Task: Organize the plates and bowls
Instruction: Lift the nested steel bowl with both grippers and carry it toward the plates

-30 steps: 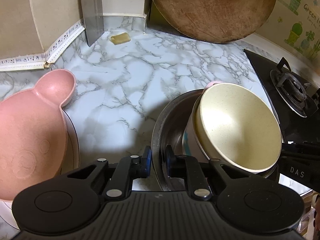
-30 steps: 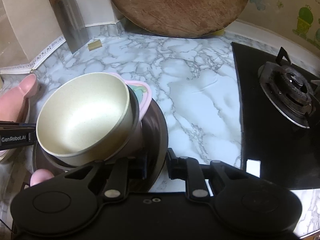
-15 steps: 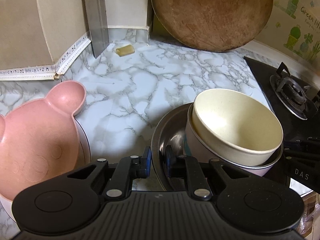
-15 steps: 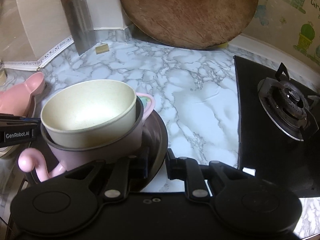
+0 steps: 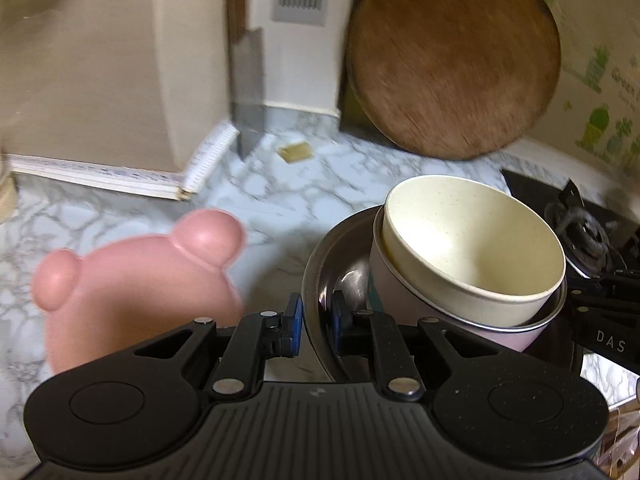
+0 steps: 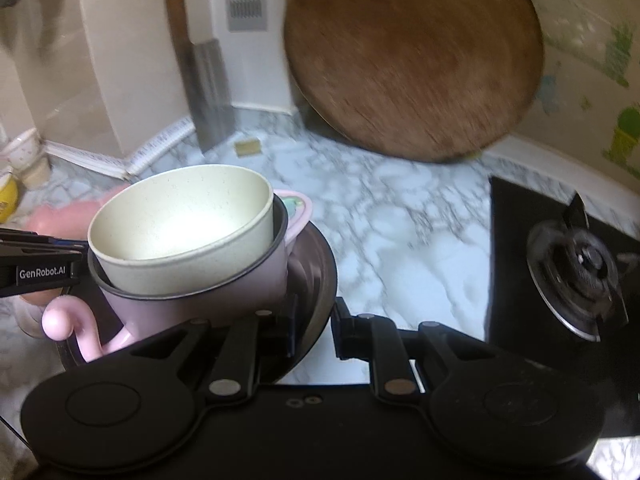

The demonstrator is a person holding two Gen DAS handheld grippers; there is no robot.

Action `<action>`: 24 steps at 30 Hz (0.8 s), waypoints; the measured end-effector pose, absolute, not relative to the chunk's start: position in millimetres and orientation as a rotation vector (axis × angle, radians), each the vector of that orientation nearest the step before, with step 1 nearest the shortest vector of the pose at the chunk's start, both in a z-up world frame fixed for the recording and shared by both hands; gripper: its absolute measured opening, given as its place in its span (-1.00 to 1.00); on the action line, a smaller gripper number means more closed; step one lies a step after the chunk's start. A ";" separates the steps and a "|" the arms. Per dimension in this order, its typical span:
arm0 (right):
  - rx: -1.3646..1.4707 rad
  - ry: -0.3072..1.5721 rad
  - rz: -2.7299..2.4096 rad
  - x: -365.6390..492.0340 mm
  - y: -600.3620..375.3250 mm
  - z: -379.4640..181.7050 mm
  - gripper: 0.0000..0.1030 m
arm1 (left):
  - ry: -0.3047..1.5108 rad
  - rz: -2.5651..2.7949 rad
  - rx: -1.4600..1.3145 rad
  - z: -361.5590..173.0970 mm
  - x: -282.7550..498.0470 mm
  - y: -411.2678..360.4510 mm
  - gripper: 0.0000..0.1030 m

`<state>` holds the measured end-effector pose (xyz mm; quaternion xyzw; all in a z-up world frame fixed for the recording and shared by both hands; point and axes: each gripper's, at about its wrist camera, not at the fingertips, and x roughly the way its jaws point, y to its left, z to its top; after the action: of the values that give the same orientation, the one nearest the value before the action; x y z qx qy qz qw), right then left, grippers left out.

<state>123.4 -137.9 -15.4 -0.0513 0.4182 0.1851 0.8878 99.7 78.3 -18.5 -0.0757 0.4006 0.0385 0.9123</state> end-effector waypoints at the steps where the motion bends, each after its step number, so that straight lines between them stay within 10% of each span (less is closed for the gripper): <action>1: -0.109 0.862 0.398 124.3 -132.7 -11.9 -0.64 | 0.820 0.092 -0.163 -15.2 97.1 84.4 -0.74; 24: -0.196 0.808 0.718 141.3 44.8 -6.6 -0.64 | 0.763 0.450 -0.248 -13.6 46.7 236.6 -0.74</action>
<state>141.3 44.8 -6.6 -0.0933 0.3840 0.3414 0.8528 46.7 236.6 -13.6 -0.1198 0.3680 0.2170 0.8962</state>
